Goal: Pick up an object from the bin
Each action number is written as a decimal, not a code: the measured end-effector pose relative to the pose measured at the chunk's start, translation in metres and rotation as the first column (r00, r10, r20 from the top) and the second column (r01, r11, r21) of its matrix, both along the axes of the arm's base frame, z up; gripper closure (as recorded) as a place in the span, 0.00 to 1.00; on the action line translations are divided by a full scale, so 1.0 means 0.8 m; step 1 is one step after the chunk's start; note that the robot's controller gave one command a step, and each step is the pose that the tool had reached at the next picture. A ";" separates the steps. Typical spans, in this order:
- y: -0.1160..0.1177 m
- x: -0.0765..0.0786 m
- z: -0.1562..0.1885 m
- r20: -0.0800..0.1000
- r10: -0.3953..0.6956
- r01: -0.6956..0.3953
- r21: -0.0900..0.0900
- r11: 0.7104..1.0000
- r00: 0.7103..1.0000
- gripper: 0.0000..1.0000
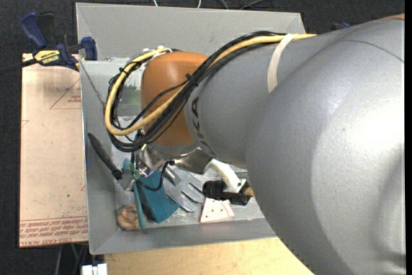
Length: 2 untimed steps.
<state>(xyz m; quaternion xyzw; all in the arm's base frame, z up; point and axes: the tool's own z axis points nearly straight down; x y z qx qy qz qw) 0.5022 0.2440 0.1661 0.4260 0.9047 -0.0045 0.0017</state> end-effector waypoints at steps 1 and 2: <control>0.000 0.000 0.039 -0.001 0.003 -0.003 -0.001 1.000 1.000 1.00; 0.000 -0.001 0.059 -0.004 0.006 -0.006 -0.002 1.000 1.000 1.00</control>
Offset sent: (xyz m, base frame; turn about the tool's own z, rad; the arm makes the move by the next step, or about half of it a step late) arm 0.0000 -0.0001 0.0526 -0.0012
